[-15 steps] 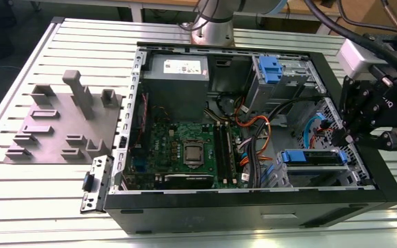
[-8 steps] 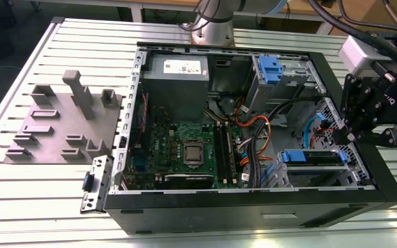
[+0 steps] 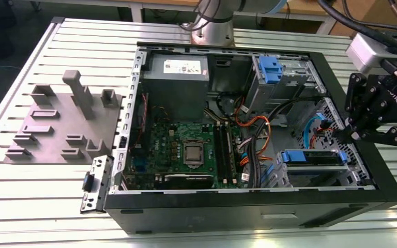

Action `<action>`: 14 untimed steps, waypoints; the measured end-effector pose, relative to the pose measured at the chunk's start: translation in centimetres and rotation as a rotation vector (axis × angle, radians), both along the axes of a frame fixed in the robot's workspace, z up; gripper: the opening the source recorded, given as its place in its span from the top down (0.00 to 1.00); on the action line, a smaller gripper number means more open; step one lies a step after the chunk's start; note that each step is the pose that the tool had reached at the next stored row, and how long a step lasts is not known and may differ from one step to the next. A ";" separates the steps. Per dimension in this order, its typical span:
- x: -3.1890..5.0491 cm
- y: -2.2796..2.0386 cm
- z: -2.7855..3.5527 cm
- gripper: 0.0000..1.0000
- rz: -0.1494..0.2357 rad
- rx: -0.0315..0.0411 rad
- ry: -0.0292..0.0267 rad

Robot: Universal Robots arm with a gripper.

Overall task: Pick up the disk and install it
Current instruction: 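Insert the first disk wire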

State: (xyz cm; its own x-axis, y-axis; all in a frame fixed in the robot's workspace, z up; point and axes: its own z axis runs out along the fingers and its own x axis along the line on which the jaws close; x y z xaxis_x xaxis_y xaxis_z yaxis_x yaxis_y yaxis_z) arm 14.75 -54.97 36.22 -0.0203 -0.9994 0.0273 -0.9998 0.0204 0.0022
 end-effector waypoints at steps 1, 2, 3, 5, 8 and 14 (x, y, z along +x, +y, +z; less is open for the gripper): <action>0.11 0.10 0.00 0.89 0.000 -0.0019 0.0019; 0.21 0.24 -0.01 0.89 0.000 -0.0050 0.0041; 0.28 0.45 -0.01 0.89 0.000 -0.0089 0.0065; 0.34 0.88 -0.02 0.89 0.000 -0.0165 0.0104; 0.34 1.64 -0.06 0.89 0.000 -0.0247 0.0116; 0.46 3.08 -0.41 0.89 0.000 -0.0277 0.0142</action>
